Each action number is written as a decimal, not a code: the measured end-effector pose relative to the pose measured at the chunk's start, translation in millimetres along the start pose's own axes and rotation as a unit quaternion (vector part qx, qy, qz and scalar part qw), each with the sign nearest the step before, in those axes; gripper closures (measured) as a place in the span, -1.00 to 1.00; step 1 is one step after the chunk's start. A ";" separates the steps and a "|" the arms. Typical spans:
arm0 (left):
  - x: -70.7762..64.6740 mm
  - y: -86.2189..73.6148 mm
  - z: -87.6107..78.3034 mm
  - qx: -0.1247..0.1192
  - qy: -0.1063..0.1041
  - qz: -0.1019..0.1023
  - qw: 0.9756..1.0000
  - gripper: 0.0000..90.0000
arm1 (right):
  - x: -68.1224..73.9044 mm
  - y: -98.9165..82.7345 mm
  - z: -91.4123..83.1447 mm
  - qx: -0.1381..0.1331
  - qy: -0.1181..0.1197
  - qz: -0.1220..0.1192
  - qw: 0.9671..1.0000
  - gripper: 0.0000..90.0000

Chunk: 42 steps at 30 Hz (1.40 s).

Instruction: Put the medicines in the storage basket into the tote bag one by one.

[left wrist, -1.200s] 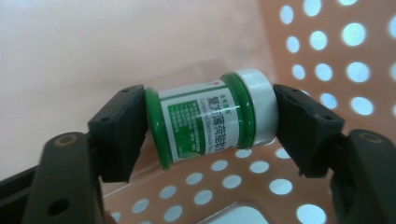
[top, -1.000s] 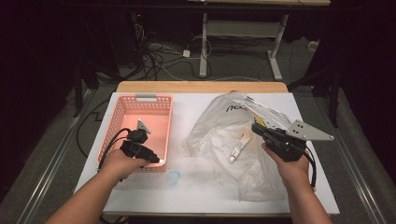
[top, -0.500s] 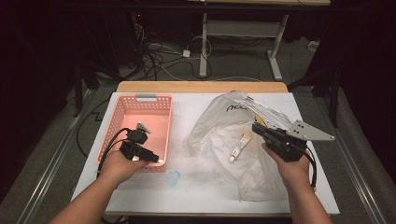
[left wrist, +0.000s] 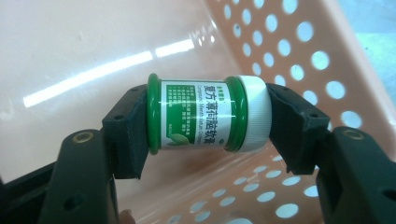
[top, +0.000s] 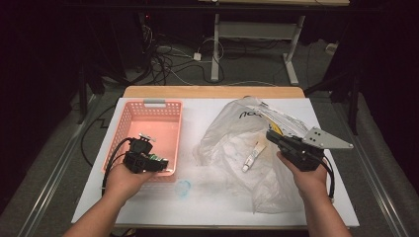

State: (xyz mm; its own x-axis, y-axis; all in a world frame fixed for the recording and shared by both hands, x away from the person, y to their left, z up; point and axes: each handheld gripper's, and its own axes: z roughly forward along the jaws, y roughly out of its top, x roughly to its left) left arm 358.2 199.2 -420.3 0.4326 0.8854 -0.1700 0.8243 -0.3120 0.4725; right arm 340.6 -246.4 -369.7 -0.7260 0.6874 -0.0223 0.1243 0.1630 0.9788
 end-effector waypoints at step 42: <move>-45.7 -23.8 -38.3 -0.238 -0.024 0.065 0.969 -0.21 | 1.7 0.3 0.1 0.002 -0.002 -0.007 1.000 1.00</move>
State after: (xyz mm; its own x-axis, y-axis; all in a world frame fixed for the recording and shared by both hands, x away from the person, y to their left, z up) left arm 304.8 179.3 -390.7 0.5475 0.8287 -0.1162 0.5044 -0.2161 0.8360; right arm 339.5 -245.1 -369.5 -0.7249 0.6879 -0.0362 0.1173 0.1750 0.9776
